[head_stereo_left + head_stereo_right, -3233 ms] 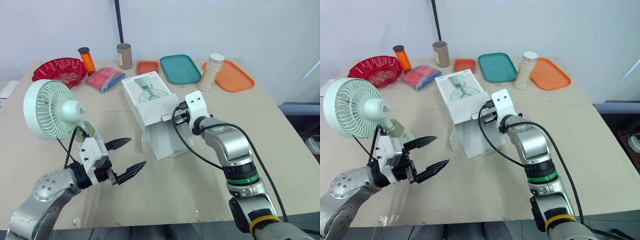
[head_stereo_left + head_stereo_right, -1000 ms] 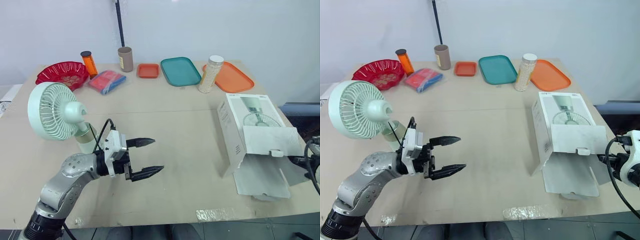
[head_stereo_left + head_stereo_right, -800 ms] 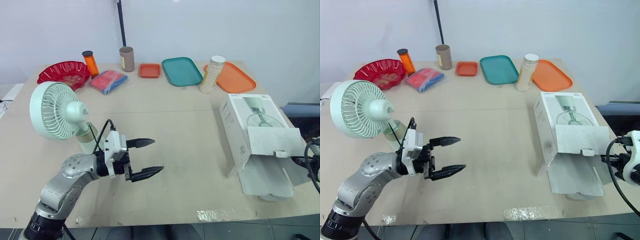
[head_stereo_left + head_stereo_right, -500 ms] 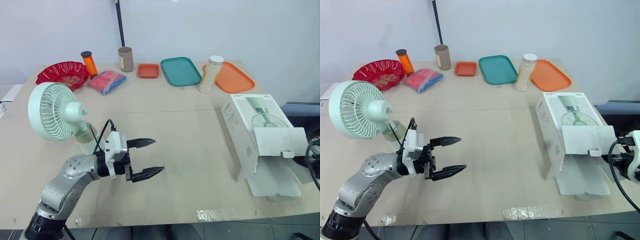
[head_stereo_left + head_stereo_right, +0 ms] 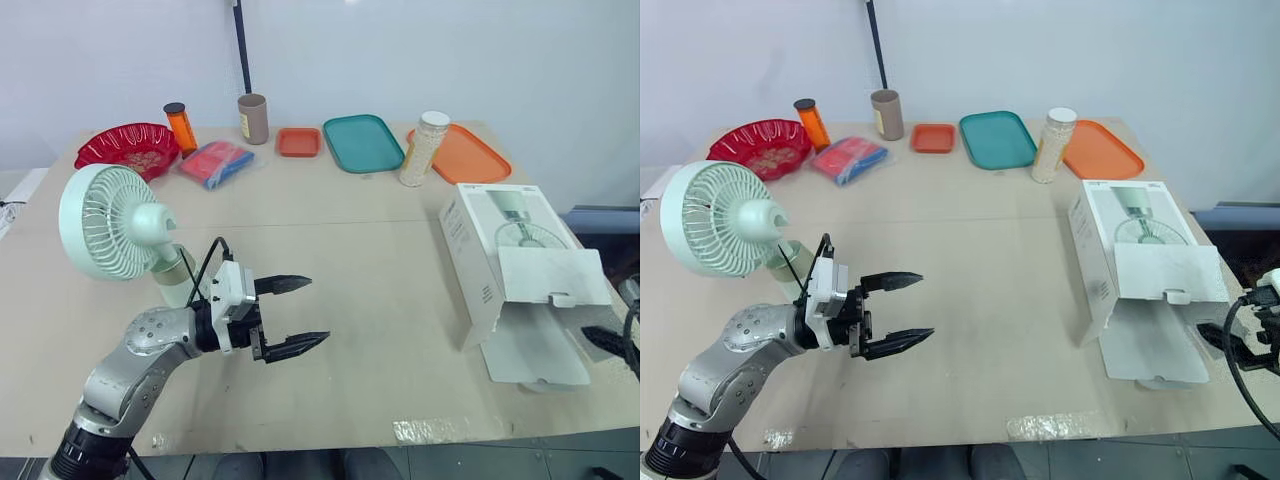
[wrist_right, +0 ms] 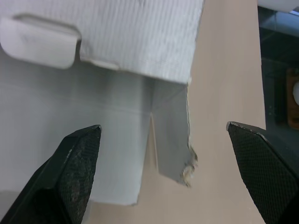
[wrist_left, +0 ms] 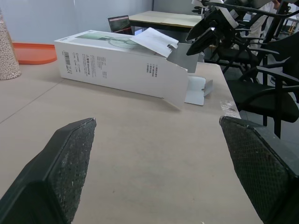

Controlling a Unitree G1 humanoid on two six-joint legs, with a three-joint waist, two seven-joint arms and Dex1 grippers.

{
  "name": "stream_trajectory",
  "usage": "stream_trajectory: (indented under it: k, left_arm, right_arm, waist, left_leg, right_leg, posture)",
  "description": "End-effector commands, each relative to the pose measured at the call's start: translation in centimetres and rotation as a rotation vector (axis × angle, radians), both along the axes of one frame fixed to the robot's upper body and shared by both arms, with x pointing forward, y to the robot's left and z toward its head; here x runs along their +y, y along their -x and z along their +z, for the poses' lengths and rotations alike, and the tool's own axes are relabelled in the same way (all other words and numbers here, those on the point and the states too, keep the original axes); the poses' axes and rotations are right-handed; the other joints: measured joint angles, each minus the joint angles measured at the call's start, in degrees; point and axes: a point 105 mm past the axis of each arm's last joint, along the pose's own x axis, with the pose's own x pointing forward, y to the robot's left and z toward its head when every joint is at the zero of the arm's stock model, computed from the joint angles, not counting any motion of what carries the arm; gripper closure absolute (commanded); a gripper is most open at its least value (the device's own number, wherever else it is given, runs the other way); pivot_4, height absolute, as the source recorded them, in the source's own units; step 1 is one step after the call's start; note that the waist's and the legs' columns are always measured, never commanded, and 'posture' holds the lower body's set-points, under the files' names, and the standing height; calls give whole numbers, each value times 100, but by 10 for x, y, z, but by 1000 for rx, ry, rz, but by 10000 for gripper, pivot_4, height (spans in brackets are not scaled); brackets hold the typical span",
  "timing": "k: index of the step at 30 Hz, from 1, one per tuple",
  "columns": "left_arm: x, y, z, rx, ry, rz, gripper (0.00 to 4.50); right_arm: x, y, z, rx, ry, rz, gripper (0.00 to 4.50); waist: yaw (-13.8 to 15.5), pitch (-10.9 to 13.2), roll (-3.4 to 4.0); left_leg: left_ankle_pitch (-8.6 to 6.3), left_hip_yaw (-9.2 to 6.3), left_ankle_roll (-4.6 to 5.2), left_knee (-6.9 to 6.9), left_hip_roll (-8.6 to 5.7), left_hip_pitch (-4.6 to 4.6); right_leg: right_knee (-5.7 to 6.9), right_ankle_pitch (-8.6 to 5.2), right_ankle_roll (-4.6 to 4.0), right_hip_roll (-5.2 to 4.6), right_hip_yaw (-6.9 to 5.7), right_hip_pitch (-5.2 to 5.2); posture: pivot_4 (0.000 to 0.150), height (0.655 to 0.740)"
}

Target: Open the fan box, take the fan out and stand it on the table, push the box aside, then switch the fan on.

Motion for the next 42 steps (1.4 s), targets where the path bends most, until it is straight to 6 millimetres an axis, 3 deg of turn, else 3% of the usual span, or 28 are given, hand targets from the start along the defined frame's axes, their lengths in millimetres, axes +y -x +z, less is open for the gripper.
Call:
stream_trajectory:
  k: [1,6,10,14,19,25,28,38,42]
  left_arm:
    - [1,-1,6,-29,10,-7,0]
    - [6,-1,4,-26,-4,-10,0]
    - [9,-6,5,-56,-7,14,0]
    - [9,-11,8,-82,-9,25,0]
    - [16,4,-2,-110,-81,-7,0]
    - [31,21,-2,-81,-98,86,0]
    - [46,31,-2,-38,-87,221,0]
    - [88,60,-5,12,-80,642,0]
    - [102,83,-14,47,-92,819,0]
  right_arm:
    - [10,9,30,-6,93,86,1070]
    - [45,19,44,52,43,266,1070]
    - [108,23,51,31,-76,566,1070]
    - [131,14,52,1,-112,647,1070]
    - [161,3,61,-63,-157,788,1070]
    - [203,-18,66,-159,-268,960,1070]
    - [224,-28,68,-197,-309,1029,1070]
    - [246,-44,58,-155,-367,1070,1070]
    - [256,-49,55,-187,-369,1112,1070]
  waist:
    - [-1,-2,5]
    - [-23,-3,3]
    - [-13,1,-8]
    - [-5,10,-26]
    - [-15,11,-32]
    - [-46,22,-56]
    - [-10,26,-57]
    - [-5,31,-65]
    - [-6,31,-66]
  left_leg:
    - [0,0,0,0,0,-1]
    - [-1,6,0,0,2,7]
    - [-1,5,0,0,3,6]
    - [-1,2,0,2,2,5]
    - [-2,0,1,3,1,1]
    - [-3,2,2,3,4,4]
    - [-5,5,0,1,7,3]
    - [-6,1,-2,2,8,-6]
    - [-6,1,-1,3,7,-4]
  right_leg:
    - [0,0,0,0,1,0]
    - [0,0,0,5,8,2]
    - [-2,-1,1,5,7,5]
    - [-5,0,0,4,1,9]
    - [-8,-1,2,2,3,9]
    - [-7,0,1,1,6,9]
    - [-7,0,0,6,12,4]
    - [-7,-1,1,0,11,-3]
    - [-7,0,-1,1,12,-2]
  posture:
    - [1500,7400]
    - [1500,7400]
    - [1500,7400]
    - [1500,7400]
    - [1500,7400]
    - [1500,7400]
    - [1500,7400]
    - [1500,7400]
    - [1500,7400]
